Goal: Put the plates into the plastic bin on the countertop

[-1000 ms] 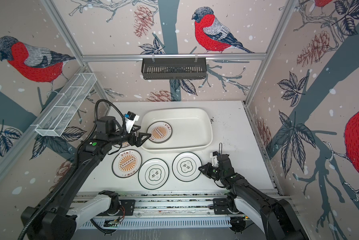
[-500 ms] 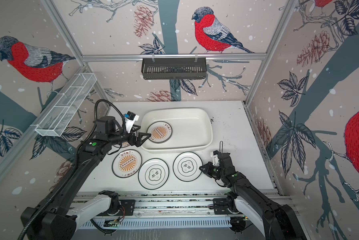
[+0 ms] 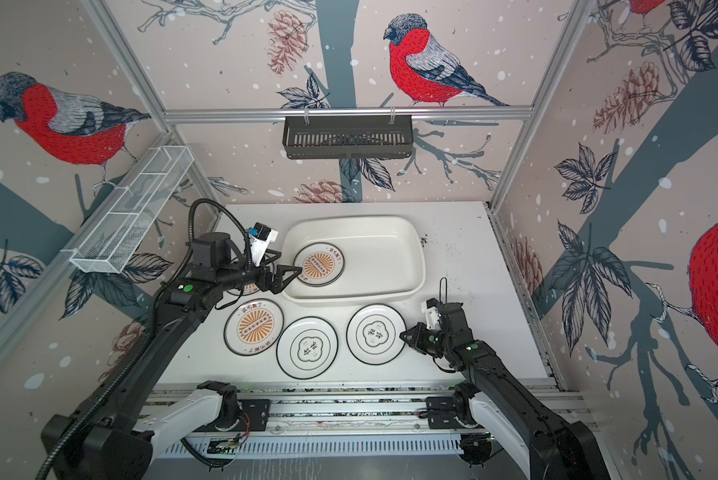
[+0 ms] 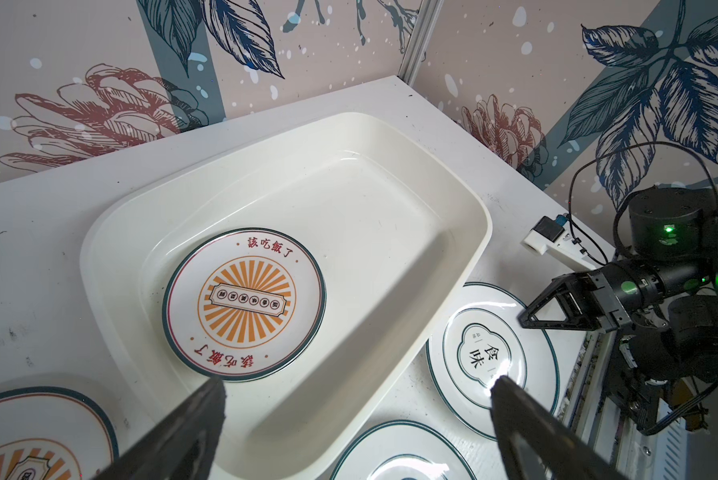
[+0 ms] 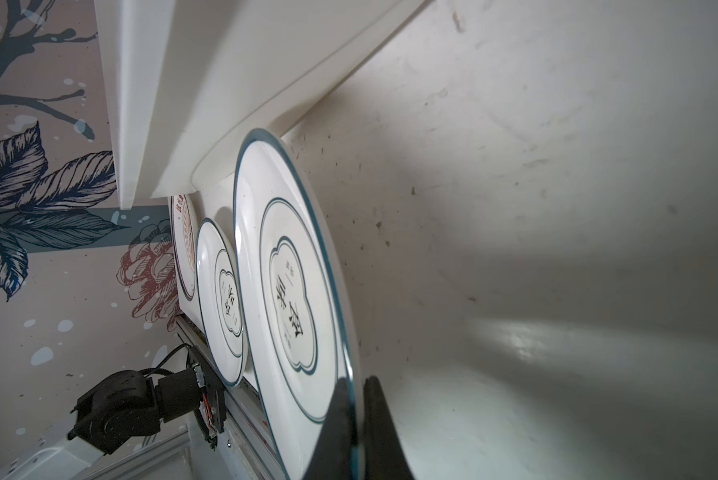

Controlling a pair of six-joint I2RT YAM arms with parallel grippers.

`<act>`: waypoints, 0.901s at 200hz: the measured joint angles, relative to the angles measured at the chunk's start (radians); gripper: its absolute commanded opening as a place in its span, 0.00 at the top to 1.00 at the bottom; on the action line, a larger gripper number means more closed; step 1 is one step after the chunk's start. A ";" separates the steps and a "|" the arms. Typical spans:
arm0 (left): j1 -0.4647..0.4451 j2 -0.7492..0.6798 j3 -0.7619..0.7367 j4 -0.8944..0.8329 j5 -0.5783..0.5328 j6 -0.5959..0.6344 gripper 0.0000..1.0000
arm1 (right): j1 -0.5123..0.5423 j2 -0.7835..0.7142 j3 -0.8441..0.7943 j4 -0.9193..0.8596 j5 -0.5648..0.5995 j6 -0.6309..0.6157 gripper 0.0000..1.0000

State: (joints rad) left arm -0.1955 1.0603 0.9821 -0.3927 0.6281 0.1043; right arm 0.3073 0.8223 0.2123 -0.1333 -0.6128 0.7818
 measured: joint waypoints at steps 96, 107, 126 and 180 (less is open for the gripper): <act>0.004 -0.003 0.000 0.000 0.000 -0.002 0.02 | -0.006 -0.023 0.083 -0.121 -0.011 -0.074 0.98; 0.004 -0.005 0.000 0.000 0.001 -0.002 0.02 | -0.006 -0.025 0.103 -0.132 -0.014 -0.078 0.98; 0.005 -0.009 0.000 0.000 0.003 -0.003 0.02 | -0.008 -0.026 0.138 -0.159 -0.014 -0.082 0.98; 0.014 -0.021 0.000 0.001 0.009 -0.005 0.02 | -0.040 0.016 0.233 -0.203 -0.023 -0.080 0.98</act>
State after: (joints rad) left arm -0.1810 1.0393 0.9821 -0.3920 0.6369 0.0990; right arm 0.2672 0.8387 0.4454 -0.3363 -0.6361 0.7013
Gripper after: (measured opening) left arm 0.983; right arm 0.082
